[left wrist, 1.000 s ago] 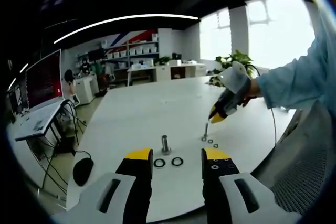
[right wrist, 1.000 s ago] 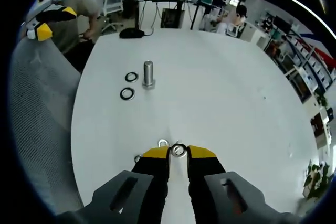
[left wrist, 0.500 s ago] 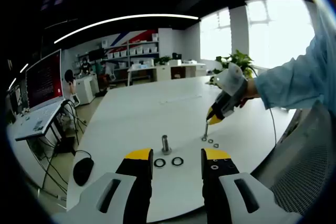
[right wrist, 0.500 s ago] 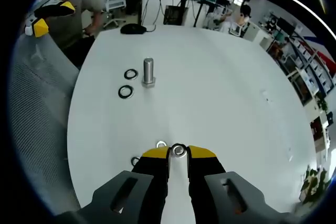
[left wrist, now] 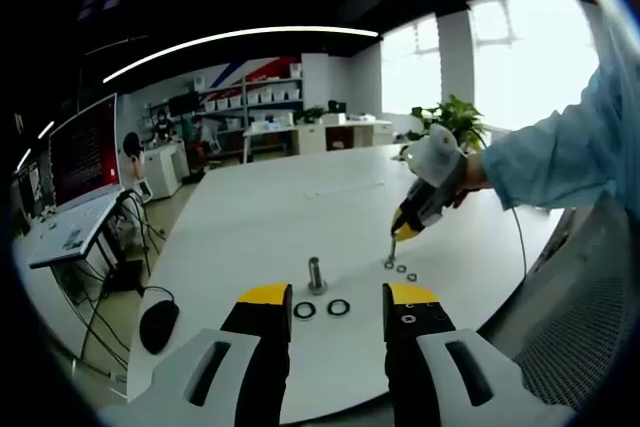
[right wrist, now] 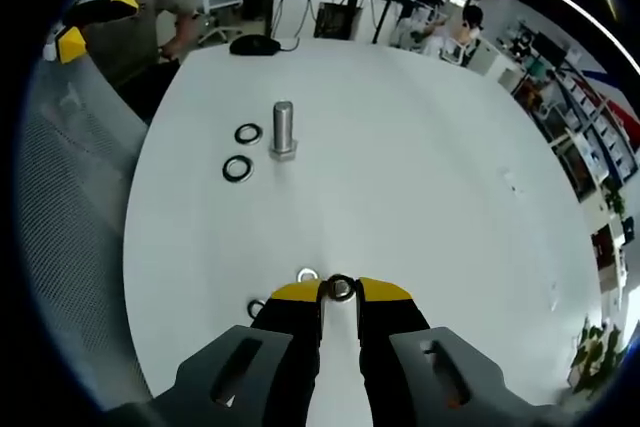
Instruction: Place the washer onto the threaded stud by aligning its center hole with the stud, sliding it down to the base, and recovering from edge contact or off-axis alignment until the washer reaches the visible bottom stop.
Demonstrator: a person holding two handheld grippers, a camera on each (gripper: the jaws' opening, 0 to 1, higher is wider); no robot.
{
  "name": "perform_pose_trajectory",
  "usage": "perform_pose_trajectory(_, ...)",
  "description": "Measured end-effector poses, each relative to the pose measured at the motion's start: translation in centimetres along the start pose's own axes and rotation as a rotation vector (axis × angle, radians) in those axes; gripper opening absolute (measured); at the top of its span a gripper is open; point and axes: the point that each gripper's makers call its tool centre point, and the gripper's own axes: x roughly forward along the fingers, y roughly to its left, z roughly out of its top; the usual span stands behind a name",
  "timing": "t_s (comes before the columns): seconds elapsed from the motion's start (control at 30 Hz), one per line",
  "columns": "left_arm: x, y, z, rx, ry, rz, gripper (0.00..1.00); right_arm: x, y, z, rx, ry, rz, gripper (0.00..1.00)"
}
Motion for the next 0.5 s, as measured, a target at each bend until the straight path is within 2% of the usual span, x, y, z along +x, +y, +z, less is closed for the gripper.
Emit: perform_pose_trajectory(0.5,-0.01,-0.01,0.03,-0.001,0.0,0.0,0.34,-0.42,-0.2,-0.41,0.034,-0.003,-0.007,0.16)
